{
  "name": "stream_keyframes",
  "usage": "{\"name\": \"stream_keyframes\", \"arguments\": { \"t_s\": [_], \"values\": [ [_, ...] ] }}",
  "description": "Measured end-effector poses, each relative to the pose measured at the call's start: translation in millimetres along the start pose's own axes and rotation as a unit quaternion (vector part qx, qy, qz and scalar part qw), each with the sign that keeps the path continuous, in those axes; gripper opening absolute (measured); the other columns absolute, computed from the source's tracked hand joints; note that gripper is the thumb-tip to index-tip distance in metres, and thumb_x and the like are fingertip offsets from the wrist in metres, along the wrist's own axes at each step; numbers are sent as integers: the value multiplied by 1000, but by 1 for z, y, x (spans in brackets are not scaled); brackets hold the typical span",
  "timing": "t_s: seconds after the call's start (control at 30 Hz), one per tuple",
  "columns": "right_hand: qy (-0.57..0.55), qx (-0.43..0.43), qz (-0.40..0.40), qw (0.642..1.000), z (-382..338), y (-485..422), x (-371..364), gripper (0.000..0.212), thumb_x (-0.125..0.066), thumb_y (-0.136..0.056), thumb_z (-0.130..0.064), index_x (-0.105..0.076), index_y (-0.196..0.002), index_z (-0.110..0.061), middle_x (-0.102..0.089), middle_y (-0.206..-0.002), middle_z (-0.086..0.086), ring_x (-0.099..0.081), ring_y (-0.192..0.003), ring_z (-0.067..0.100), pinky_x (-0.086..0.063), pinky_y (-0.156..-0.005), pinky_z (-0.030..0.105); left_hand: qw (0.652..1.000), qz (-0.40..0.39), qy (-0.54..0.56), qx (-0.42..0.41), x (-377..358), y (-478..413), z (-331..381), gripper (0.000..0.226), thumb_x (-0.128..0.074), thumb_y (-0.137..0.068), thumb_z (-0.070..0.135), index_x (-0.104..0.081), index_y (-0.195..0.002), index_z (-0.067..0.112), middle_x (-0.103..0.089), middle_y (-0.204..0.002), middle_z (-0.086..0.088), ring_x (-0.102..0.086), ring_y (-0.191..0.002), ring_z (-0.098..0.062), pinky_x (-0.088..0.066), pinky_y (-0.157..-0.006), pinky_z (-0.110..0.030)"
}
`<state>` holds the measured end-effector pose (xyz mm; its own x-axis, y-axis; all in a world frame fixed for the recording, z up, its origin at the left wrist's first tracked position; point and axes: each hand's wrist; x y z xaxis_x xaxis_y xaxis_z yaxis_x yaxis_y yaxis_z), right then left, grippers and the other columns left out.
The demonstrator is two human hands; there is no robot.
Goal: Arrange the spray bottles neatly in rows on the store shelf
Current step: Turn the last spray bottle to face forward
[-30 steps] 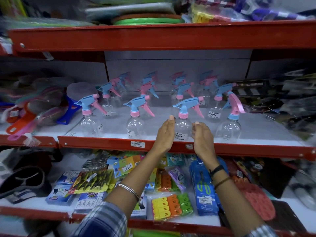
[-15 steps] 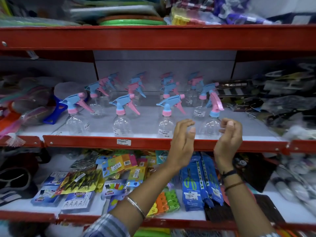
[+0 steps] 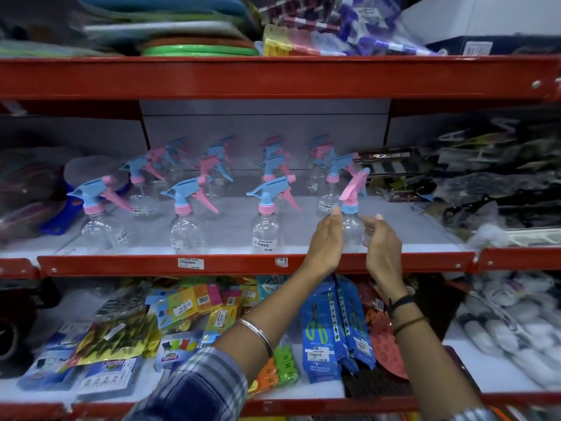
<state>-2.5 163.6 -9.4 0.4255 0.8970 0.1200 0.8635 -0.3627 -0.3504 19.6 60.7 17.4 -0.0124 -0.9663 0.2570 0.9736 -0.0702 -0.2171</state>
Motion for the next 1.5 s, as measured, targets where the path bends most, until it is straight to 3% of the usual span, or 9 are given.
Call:
{"name": "stream_keyframes", "arguments": {
  "t_s": [0.23,0.4,0.63,0.83,1.0,1.17,1.33,1.43,1.5],
  "values": [
    [-11,-31,-12,999,5,-7,5,48,-24,-94,-44,-64,-100,-18,-63,-115,8,-55,-110,24,-41,-99,41,999,50,11,-10,-4,-2,-4,61,-15,-96,49,-39,-135,10,-41,-138,-10,-41,-125,-18,-26,-110,-30],
    [-15,-22,-28,999,5,-1,2,54,-23,-92,-45,-63,-86,-8,-61,-78,-4,-60,-94,30,-46,-93,53,999,43,14,-14,-6,-3,-8,58,-15,-96,48,-38,-136,13,-41,-141,-8,-38,-125,-12,-21,-101,-21],
    [8,4,-10,1000,4,6,0,57,-23,-91,-45,-60,-97,-3,-64,-95,13,-58,-92,27,-45,-86,43,999,36,8,-20,1,-5,-14,56,-15,-97,47,-40,-136,16,-42,-144,-5,-36,-132,-15,-19,-103,-19],
    [-19,153,104,983,-1,38,-15,40,-33,-89,-37,-59,-99,-7,-54,-100,5,-49,-89,13,-37,-77,13,964,213,5,-161,8,33,-28,36,-24,-95,42,-49,-110,22,-50,-112,2,-46,-106,-1,-34,-95,-18],
    [-41,183,-74,979,-11,60,-54,39,-31,-92,-34,-60,-106,-13,-61,-104,3,-58,-100,18,-49,-88,37,924,355,2,-140,56,38,-38,51,-23,-91,47,-41,-127,15,-35,-135,-2,-29,-129,-11,-21,-109,-23],
    [-20,47,-198,979,-22,59,-88,57,-27,-91,-43,-49,-132,-12,-53,-139,8,-49,-127,18,-35,-112,39,966,256,-22,-41,92,27,-43,53,-16,-97,45,-30,-139,15,-26,-148,-6,-23,-135,-10,-16,-111,-27],
    [-36,8,-199,979,-32,59,-99,64,-27,-86,-47,-50,-132,-10,-52,-140,10,-48,-128,19,-34,-113,40,978,208,-26,-13,96,29,-43,55,-13,-97,46,-38,-136,16,-39,-142,-7,-34,-133,-17,-19,-104,-21],
    [-28,7,-192,981,-33,59,-98,59,-28,-90,-45,-51,-131,-10,-55,-136,8,-51,-123,18,-42,-106,29,978,206,-21,-10,98,29,-43,57,-13,-96,48,-44,-131,15,-43,-138,-8,-40,-128,-20,-24,-106,-26],
    [-29,3,-196,980,-33,58,-96,49,-29,-97,-36,-51,-130,-8,-57,-124,4,-54,-111,16,-48,-84,10,980,198,-20,-12,99,29,-43,60,-12,-94,50,-45,-131,15,-44,-137,-8,-41,-127,-19,-25,-105,-26]
  ]
}}
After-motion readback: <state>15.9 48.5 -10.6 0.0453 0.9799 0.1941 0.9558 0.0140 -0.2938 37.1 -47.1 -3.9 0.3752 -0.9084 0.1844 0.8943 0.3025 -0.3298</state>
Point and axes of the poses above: each hand's wrist, its own y-axis away from the middle knuckle, its own x-axis out of the back of the hand, z = x × y
